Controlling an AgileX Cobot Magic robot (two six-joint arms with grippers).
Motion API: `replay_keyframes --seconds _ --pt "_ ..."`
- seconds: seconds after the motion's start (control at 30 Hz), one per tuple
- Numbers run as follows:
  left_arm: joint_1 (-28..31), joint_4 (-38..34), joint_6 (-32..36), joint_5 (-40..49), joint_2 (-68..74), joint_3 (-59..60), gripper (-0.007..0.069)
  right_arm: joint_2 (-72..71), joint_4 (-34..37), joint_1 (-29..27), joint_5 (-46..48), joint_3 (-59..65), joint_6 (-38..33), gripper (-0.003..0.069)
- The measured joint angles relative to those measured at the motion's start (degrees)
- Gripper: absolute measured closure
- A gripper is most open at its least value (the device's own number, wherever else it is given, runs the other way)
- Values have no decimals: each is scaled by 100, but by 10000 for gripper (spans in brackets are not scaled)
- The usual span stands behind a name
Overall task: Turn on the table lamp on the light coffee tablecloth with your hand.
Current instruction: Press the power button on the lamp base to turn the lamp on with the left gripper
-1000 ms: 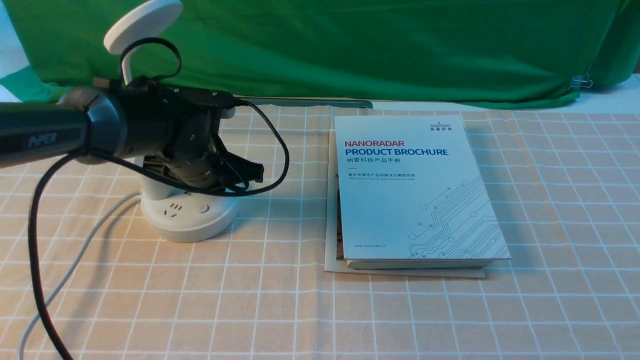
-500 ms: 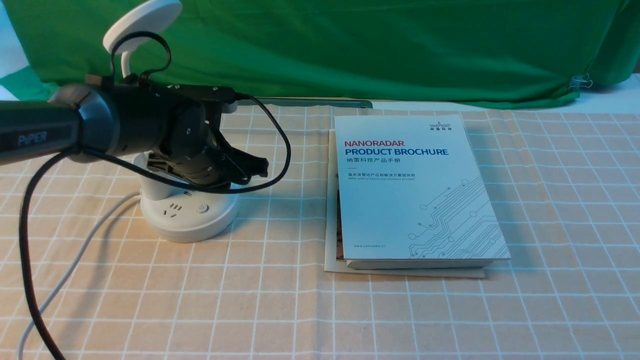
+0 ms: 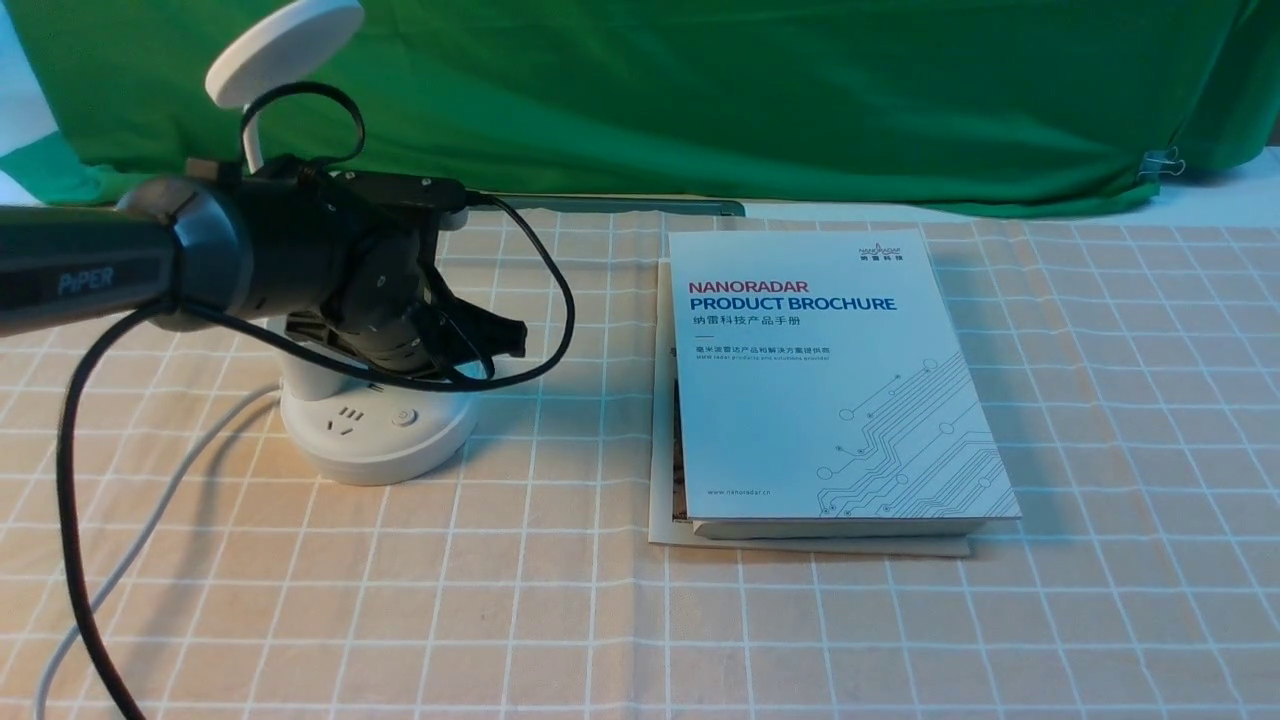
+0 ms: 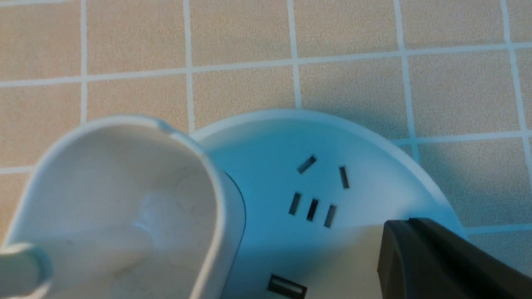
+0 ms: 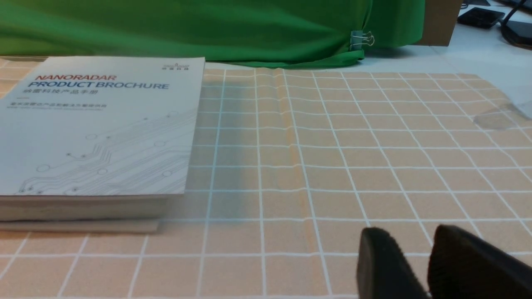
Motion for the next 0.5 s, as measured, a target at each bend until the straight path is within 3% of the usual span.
replay_keyframes --seconds 0.5 --pt "-16 -724 480 -11 -382 10 623 0 0 0 -5 0 0 419"
